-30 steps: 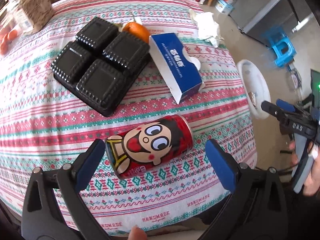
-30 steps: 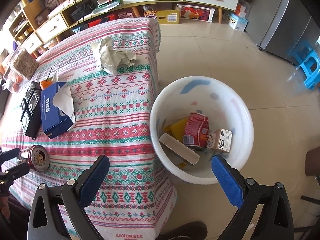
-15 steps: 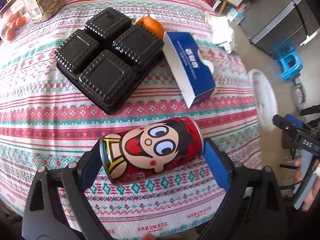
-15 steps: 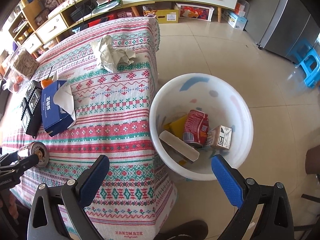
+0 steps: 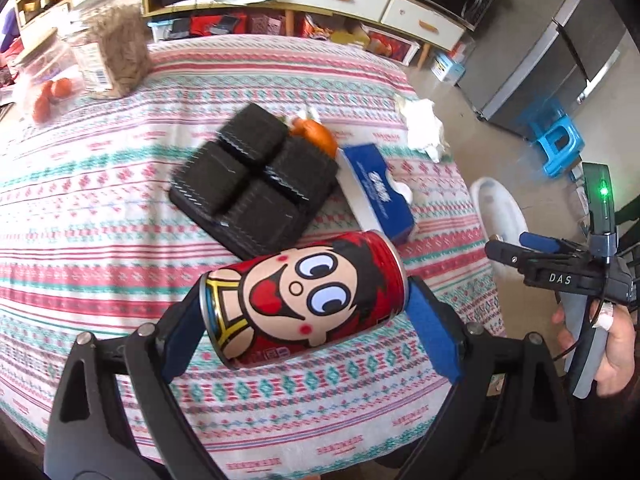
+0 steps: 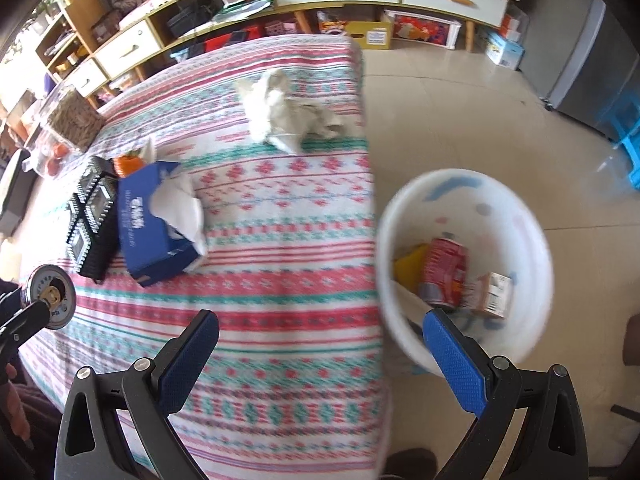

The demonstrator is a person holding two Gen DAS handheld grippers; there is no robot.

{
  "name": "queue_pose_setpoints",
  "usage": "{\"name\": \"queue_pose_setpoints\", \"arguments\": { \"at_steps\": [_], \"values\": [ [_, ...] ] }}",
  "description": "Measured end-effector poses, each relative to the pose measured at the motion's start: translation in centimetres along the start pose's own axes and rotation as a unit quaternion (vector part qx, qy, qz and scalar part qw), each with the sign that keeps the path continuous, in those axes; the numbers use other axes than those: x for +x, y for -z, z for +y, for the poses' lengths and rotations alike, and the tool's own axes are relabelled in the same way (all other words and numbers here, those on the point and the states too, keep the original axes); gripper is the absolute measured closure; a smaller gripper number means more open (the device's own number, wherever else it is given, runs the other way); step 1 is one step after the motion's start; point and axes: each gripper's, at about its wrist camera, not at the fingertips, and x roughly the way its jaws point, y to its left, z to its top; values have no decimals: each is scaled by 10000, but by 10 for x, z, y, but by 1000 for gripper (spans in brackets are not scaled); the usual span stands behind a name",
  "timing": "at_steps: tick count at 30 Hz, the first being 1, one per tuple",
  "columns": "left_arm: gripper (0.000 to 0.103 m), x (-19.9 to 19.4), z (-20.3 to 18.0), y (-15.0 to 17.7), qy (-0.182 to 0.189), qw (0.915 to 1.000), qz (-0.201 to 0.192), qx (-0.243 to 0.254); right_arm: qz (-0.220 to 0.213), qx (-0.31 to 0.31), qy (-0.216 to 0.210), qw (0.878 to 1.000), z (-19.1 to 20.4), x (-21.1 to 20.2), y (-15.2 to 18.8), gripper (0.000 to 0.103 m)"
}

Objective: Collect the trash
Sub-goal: 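Grasp the blue biscuit box with the right tool, then carry the blue box over the bucket and open the right tool while the left tool carries the can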

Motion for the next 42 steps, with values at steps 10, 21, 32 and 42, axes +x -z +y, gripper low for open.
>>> {"name": "queue_pose_setpoints", "arguments": {
  "at_steps": [10, 21, 32, 42],
  "values": [
    [10, -8, 43, 0, -276, 9992, -98, -265, 103, -542, -531, 9971, 65, 27, -20, 0],
    [10, -12, 59, 1, -218, 9990, -76, -370, 271, -626, -757, 9948, 98, 63, -38, 8],
    [10, -9, 58, 0, -235, 9992, -45, -323, 213, -704, -754, 9944, 101, 61, -35, 31],
    [10, -8, 45, -4, -255, 9994, -122, -205, -59, -615, -785, 9950, 81, 31, -25, 34]
  ]
}}
